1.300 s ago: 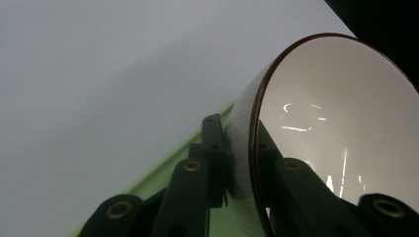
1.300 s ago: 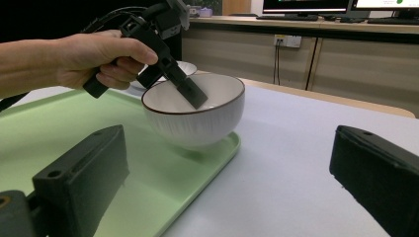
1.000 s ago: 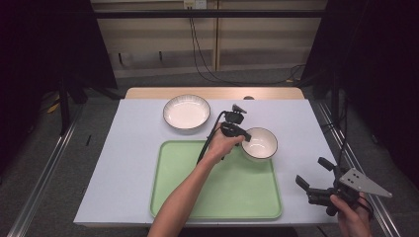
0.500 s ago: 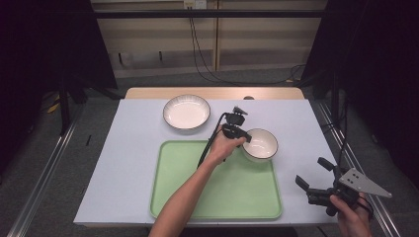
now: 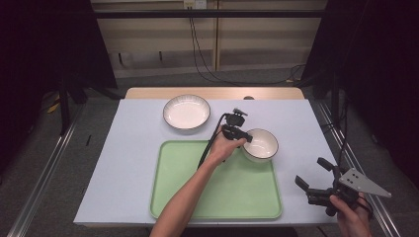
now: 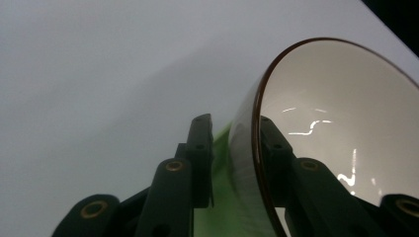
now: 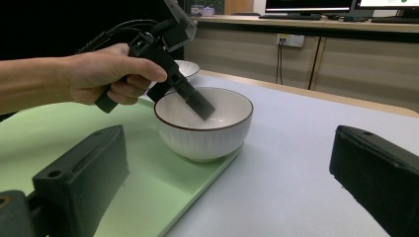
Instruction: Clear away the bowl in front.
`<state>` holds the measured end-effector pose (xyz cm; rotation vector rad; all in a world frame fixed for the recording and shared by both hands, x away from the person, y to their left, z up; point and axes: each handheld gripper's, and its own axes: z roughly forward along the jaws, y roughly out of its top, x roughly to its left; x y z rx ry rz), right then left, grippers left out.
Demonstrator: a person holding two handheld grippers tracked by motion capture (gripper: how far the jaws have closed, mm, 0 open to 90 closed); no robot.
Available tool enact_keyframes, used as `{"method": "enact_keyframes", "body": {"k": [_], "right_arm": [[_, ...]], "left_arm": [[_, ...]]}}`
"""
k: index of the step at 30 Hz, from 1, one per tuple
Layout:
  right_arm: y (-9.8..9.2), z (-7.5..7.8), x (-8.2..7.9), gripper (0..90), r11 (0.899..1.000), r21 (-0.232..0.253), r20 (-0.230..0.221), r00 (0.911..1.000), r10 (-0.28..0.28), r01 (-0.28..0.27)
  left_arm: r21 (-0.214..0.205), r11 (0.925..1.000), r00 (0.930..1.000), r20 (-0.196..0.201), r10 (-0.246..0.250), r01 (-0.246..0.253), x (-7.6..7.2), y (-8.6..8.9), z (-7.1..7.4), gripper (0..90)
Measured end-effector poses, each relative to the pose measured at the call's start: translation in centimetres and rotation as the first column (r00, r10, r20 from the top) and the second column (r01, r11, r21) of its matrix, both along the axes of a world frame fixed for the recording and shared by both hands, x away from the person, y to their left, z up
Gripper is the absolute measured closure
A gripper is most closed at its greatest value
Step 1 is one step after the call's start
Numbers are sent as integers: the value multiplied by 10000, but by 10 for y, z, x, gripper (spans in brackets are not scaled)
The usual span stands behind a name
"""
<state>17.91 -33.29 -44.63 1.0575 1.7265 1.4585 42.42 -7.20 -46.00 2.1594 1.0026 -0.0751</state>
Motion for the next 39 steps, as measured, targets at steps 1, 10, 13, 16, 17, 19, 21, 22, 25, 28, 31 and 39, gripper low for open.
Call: {"method": "enact_keyframes", "body": {"k": [1,10,13,16,17,19,21,22,25,28,31,39], "right_arm": [[0,0,0,11,10000,-45,-1,10000,-23,22],[0,0,0,11,10000,-18,6,10000,-2,2],[0,0,0,10,10000,-20,17,10000,1,-1],[0,0,0,11,10000,-21,-15,10000,-29,29],[-1,0,0,10,10000,-25,-3,10000,-28,28],[-1,0,0,10,10000,-33,24,10000,-30,30],[0,0,0,10,10000,-46,19,10000,-32,32],[0,0,0,11,10000,-48,19,10000,-28,28],[0,0,0,10,10000,-35,16,10000,-29,29],[-1,0,0,11,10000,-24,-5,10000,-27,27],[-1,1,0,10,10000,-42,56,10000,-44,45],[0,1,0,10,10000,-40,16,10000,-57,57]], "left_arm": [[47,9999,9999,10,-110,110,1,2,0,682],[-31,9998,9987,468,-205,207,1,4,3,480],[-20,9992,9969,673,-409,411,1,4,3,423],[225,9997,9957,916,-113,93,0,2,4,269],[234,9997,9939,1100,28,-54,0,2,4,260],[160,9994,9932,1135,279,-299,0,2,5,195],[177,9994,9918,1246,287,-311,0,2,6,120],[177,9994,9918,1246,287,-311,0,2,6,98],[-45,9996,9914,1273,290,-286,0,5,7,41],[-140,9998,9905,1365,152,-134,-1,6,8,32],[-294,9995,9889,1477,145,-103,-6,11,10,33],[-483,9988,9766,2143,159,-56,-16,26,17,32]]}}
